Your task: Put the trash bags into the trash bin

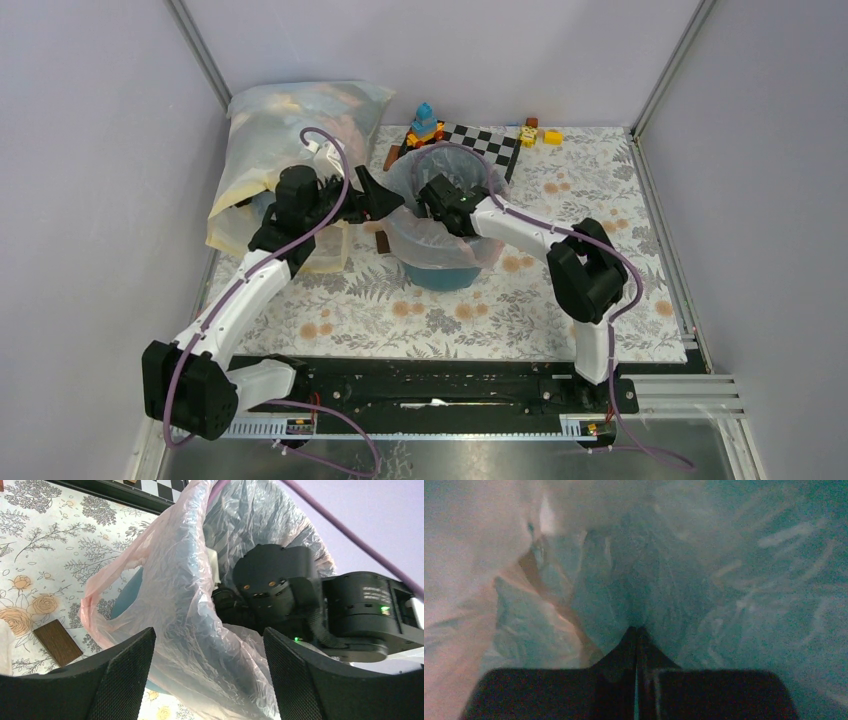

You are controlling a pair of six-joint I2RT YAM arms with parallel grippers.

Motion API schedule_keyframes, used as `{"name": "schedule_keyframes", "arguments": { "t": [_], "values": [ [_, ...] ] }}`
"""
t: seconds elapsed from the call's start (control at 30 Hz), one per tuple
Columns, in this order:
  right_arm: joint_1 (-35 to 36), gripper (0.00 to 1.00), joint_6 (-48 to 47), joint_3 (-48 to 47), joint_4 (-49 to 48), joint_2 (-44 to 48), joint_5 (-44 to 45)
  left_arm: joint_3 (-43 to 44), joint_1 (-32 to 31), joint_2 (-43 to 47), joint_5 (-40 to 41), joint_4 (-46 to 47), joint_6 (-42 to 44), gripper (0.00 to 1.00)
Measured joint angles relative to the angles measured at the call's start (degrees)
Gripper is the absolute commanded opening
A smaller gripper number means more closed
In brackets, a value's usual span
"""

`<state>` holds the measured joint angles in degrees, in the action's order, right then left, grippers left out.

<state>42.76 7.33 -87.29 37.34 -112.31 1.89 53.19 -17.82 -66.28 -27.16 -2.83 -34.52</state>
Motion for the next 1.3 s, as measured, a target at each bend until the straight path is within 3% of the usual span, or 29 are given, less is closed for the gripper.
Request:
{"name": "schedule_keyframes", "arguments": {
  "t": [0.23, 0.4, 0.57, 0.97, 1.3],
  "values": [
    [0.0, 0.0, 0.0, 1.4, -1.5, -1.7, -0.6, 1.4, 0.0, -0.4, -0.4, -0.5, -0.1, 0.86],
    [0.0, 0.0, -0.1, 1.8, -2.4, -2.9, -1.1, 4.4, 0.0, -0.6, 0.0, -3.2, 0.0, 0.99],
    [0.1, 0.0, -0.2, 1.8, -2.7, -3.8, -2.0, 8.5, 0.0, -0.6, 1.1, -6.8, 0.5, 0.99],
    [0.1, 0.0, -0.2, 2.6, -3.7, -3.2, -2.6, 21.4, -0.2, -7.3, 4.7, -17.9, 5.7, 0.72],
    [0.1, 0.03, 0.0, 5.0, -3.8, 0.7, -1.4, 22.1, -1.7, -13.2, 4.9, -21.5, 7.5, 0.47]
  ]
}}
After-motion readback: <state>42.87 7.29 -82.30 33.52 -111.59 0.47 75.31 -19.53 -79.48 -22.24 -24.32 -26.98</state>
